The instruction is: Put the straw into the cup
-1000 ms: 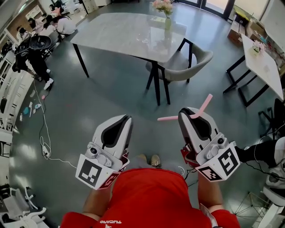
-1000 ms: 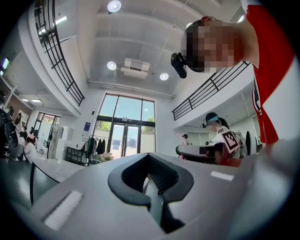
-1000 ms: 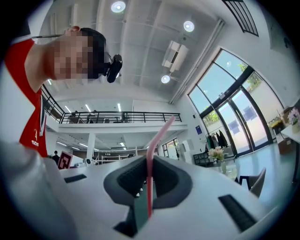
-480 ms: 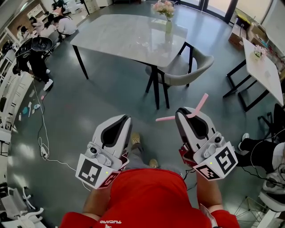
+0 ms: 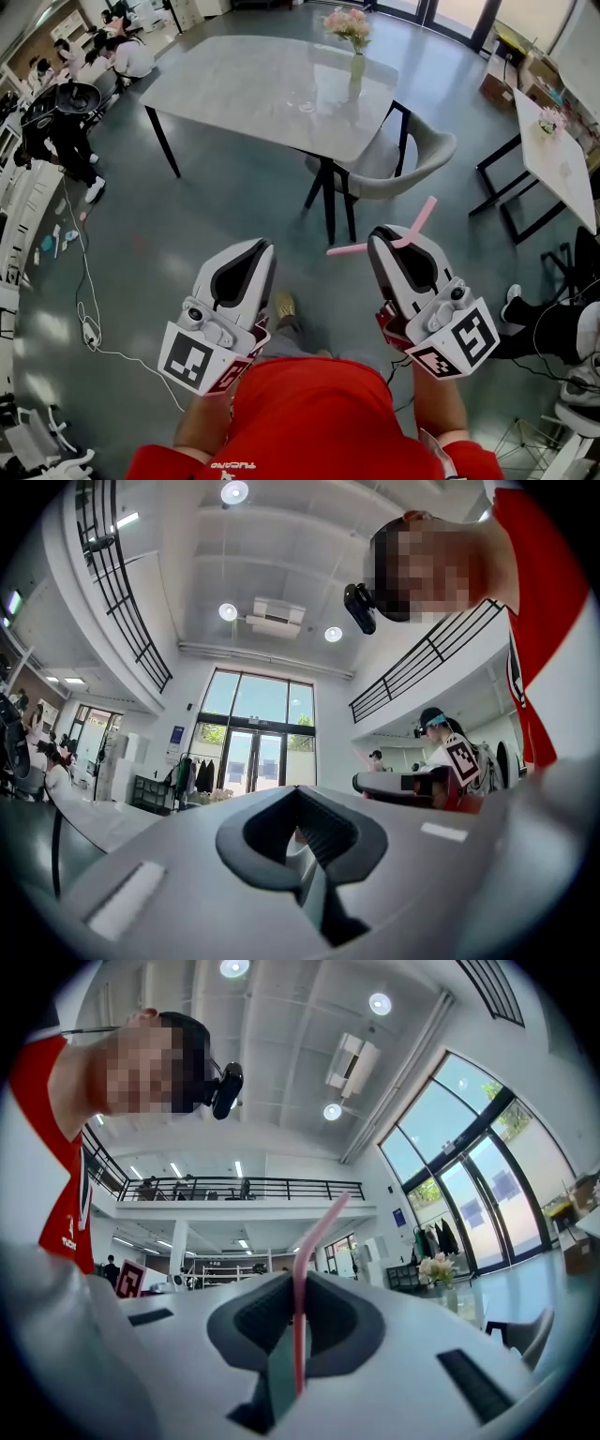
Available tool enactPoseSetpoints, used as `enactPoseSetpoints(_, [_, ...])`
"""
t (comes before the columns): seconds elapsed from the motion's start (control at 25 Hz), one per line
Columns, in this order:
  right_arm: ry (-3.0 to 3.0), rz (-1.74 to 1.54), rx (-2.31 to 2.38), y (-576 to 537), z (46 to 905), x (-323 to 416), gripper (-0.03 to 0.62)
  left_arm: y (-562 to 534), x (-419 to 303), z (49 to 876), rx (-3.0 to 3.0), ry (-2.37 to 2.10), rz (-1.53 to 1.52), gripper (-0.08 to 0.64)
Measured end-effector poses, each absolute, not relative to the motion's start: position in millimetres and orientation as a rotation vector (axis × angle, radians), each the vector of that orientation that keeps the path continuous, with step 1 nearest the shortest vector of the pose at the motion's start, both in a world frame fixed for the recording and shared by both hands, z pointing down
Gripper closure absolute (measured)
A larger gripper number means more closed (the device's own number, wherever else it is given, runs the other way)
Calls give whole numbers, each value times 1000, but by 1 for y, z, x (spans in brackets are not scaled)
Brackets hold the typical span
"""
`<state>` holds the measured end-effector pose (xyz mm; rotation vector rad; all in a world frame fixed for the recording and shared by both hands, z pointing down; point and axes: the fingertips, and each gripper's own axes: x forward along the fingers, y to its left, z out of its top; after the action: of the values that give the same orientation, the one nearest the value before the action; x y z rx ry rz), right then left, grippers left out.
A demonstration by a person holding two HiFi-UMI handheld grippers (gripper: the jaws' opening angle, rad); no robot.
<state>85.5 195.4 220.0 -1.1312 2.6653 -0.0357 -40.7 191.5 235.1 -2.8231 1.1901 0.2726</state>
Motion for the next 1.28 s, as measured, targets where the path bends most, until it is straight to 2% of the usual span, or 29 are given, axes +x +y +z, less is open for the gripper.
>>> enactPoseSetpoints(0.92, [2657, -59, -1251, -12, 221, 6, 571, -20, -125, 235, -2858, 1110, 247, 555])
enactPoseSetpoints(1.28, [2639, -42, -1316, -45, 223, -6, 571, -52, -145, 239, -2871, 1089, 270, 555])
